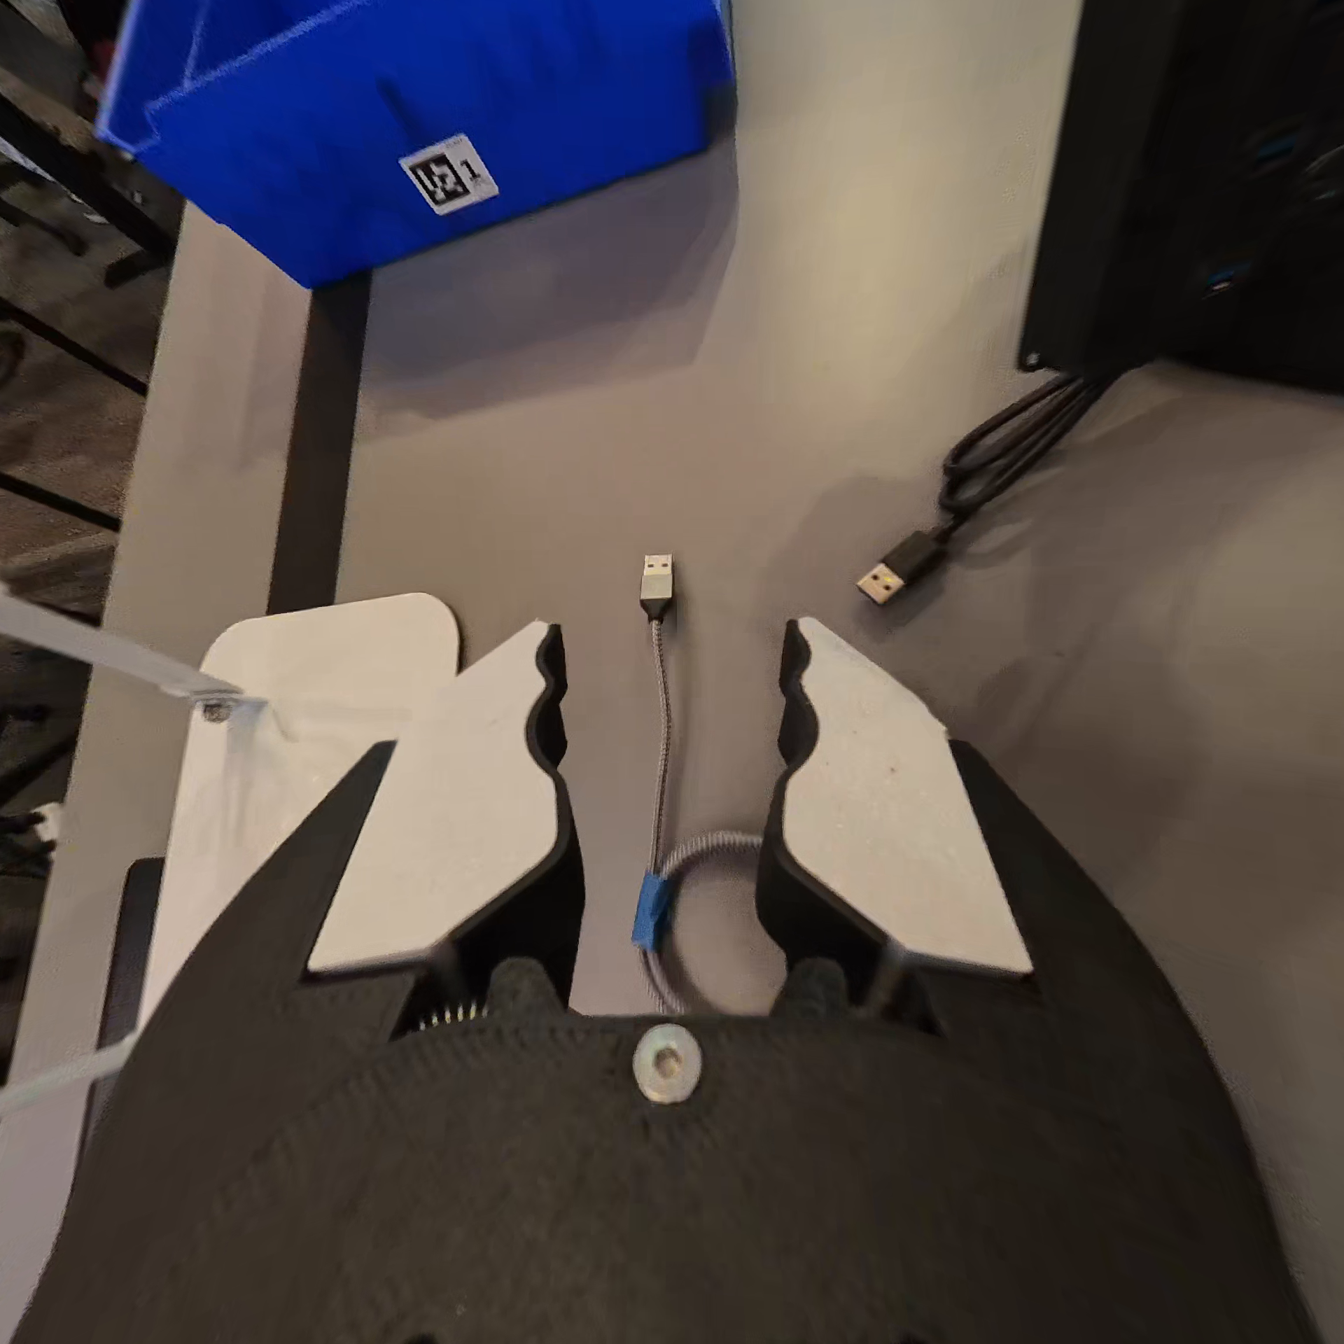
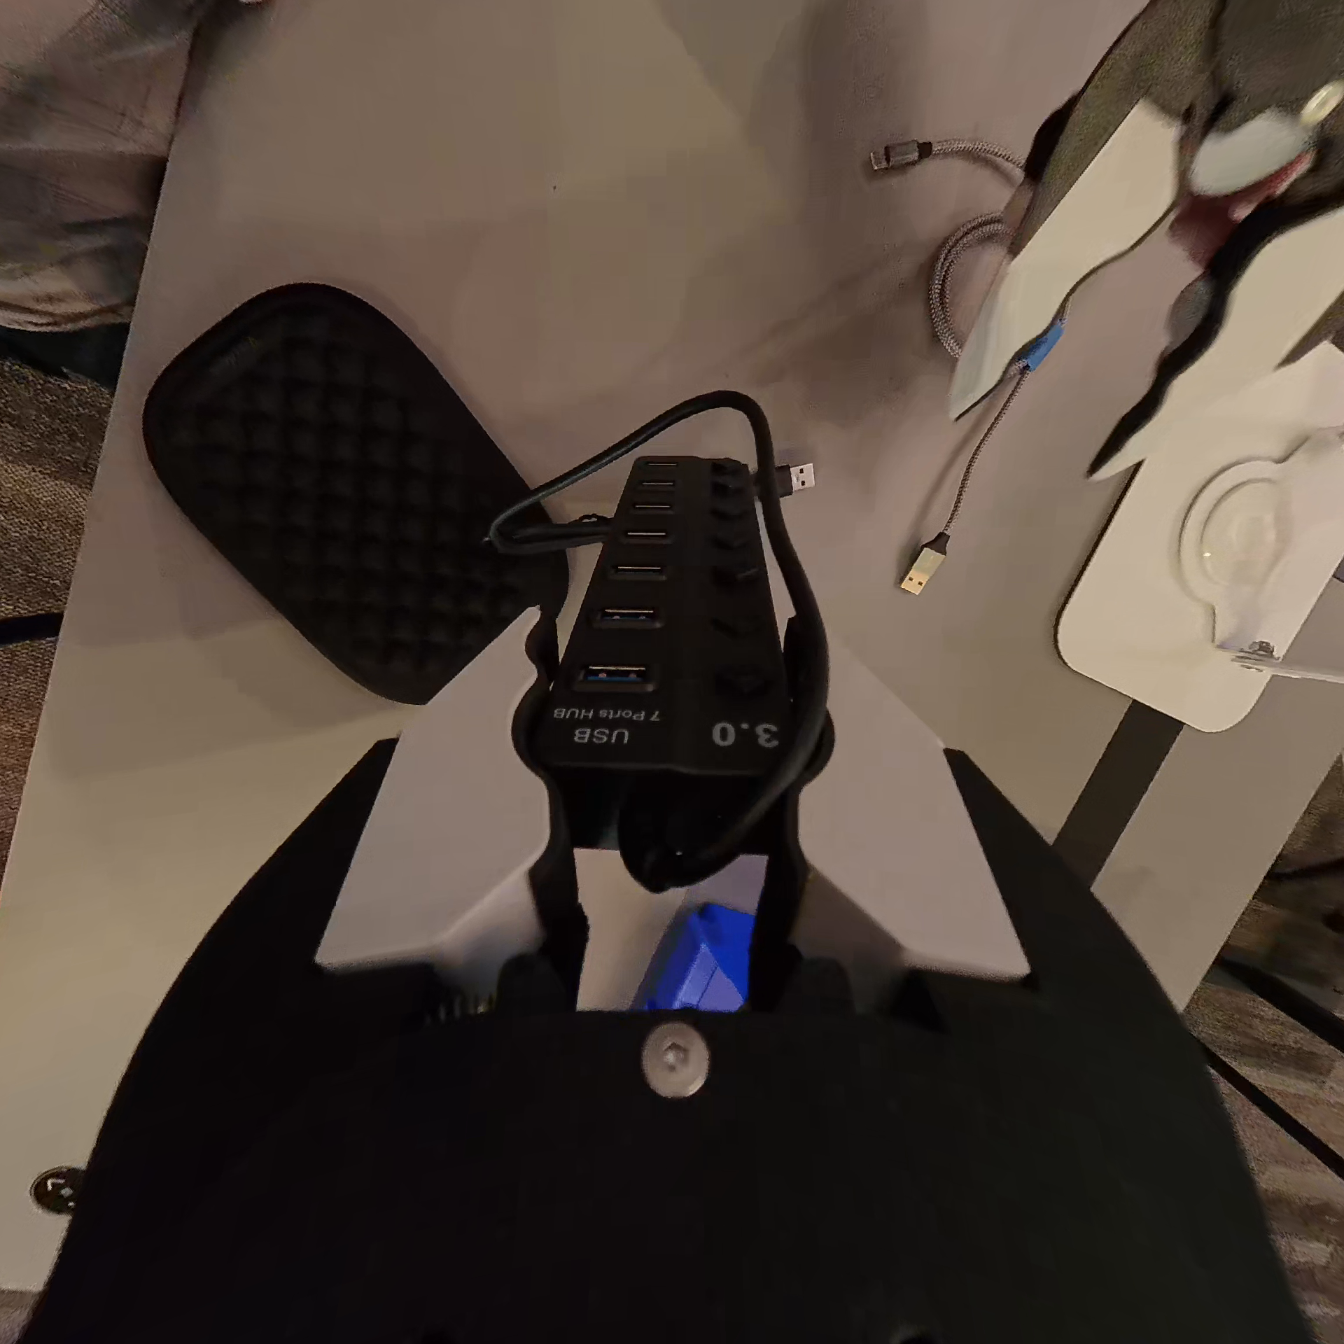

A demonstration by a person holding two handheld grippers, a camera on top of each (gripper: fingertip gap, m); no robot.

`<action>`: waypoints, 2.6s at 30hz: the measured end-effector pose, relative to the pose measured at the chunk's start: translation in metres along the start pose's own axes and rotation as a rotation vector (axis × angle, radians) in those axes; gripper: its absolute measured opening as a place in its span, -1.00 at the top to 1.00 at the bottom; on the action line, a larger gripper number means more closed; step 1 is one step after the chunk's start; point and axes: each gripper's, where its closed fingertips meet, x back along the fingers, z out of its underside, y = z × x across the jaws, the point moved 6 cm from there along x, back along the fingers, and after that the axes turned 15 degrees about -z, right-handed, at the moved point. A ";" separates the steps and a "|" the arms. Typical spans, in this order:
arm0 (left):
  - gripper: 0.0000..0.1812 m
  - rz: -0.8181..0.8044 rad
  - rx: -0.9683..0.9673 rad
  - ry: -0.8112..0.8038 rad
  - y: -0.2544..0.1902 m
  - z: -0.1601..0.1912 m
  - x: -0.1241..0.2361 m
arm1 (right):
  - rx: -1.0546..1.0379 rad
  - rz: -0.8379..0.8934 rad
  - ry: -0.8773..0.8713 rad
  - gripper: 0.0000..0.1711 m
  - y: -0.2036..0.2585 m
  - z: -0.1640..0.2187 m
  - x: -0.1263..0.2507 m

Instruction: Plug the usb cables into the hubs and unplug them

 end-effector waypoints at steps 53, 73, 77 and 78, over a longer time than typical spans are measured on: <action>0.85 -0.161 0.010 -0.205 0.050 -0.028 0.041 | -0.143 0.112 -0.022 0.29 -0.078 0.026 0.015; 0.85 -0.120 0.103 -0.311 0.042 -0.057 0.034 | -0.239 0.127 -0.073 0.28 -0.098 0.032 0.018; 0.85 -0.044 0.059 -0.226 0.030 -0.048 0.020 | -0.235 0.119 -0.070 0.28 -0.096 0.029 0.017; 0.85 -0.023 0.044 -0.188 0.026 -0.045 0.015 | -0.237 0.111 -0.065 0.28 -0.095 0.029 0.015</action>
